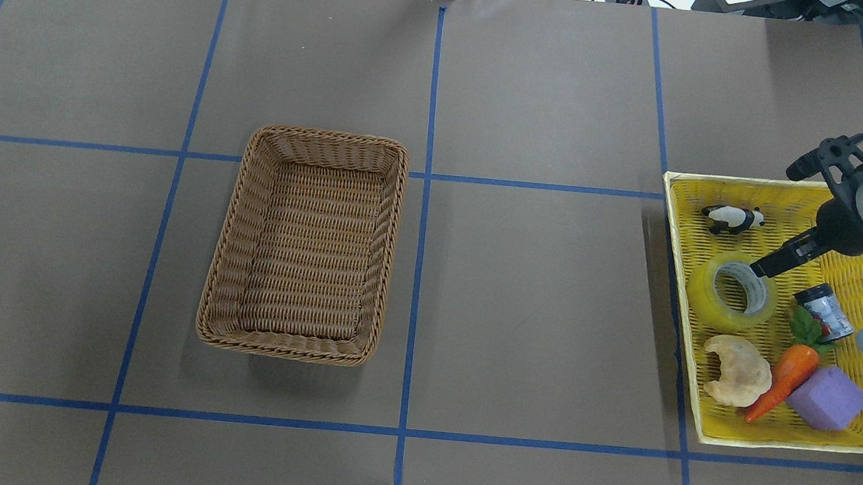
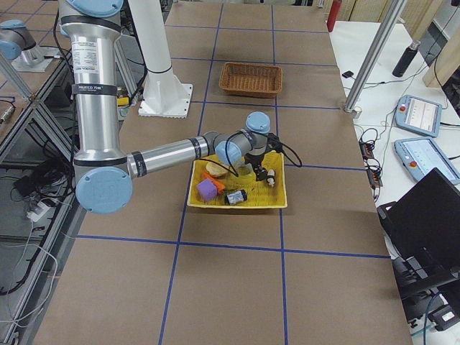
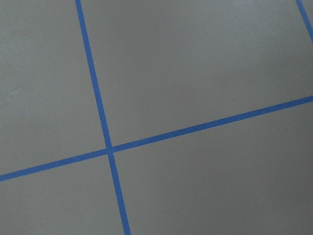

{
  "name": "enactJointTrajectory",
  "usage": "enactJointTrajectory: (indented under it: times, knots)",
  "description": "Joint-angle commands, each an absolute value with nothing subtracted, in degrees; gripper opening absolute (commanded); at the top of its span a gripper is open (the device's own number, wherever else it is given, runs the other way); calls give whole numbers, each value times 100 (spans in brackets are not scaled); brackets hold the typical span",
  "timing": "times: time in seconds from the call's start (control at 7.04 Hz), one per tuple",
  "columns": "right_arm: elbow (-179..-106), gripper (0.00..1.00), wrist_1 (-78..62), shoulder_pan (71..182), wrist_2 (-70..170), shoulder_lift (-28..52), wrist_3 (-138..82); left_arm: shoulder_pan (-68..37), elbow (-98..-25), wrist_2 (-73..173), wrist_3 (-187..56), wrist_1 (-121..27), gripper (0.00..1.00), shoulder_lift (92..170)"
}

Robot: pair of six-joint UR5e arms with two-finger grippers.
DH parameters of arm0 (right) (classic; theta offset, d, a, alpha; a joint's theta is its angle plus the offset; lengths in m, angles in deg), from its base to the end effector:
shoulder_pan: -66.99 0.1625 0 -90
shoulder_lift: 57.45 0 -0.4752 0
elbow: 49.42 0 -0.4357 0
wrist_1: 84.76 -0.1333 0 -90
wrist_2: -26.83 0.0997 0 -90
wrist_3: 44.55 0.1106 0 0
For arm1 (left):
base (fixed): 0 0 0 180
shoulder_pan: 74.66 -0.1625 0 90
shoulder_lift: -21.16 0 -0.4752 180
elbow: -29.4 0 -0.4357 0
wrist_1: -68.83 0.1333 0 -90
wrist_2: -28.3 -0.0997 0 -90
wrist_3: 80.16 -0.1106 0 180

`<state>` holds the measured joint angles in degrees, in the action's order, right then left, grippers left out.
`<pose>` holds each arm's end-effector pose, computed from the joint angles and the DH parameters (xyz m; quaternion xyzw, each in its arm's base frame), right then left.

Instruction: Move tape to another basket

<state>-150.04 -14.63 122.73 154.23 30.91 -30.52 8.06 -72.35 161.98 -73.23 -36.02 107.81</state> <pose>-0.2665 -0.5088 0.5664 0.1132 -0.3884 -0.2472 0.8805 0.0103 -0.5294 0.6074 0.1405 0.3847 0.0777 0.9090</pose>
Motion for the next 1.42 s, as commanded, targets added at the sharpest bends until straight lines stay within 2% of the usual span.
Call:
enactJointTrajectory:
  times: [0.0, 0.14, 0.28, 0.43, 0.57, 0.85, 1.28]
  knots:
    - [-14682, 87, -1480, 12053, 15401, 2965, -3057, 804, -7229, 16199, -7330, -3602, 99, 10782]
    - [-14654, 81, -1480, 12017, 15410, 2957, -3057, 804, -7211, 16199, -7330, -3602, 98, 10782]
    - [-14689, 69, -1489, 12017, 15410, 2956, -3101, 804, -7211, 16199, -7330, -3602, 99, 10782]
    - [-14646, 43, -1471, 12008, 15427, 2965, -3110, 804, -7211, 16199, -7330, -3602, 99, 10782]
    - [-14636, 0, -1471, 12016, 15541, 2974, -3110, 804, -7211, 16199, -7330, -3602, 99, 10782]
    - [-14689, 0, -1471, 12112, 15822, 2974, -3101, 795, -7211, 16199, -7330, -3602, 98, 10782]
    - [-14698, 0, -1375, 13385, 17558, 2624, -3032, 795, -7193, 16451, -7322, -3602, 98, 10835]
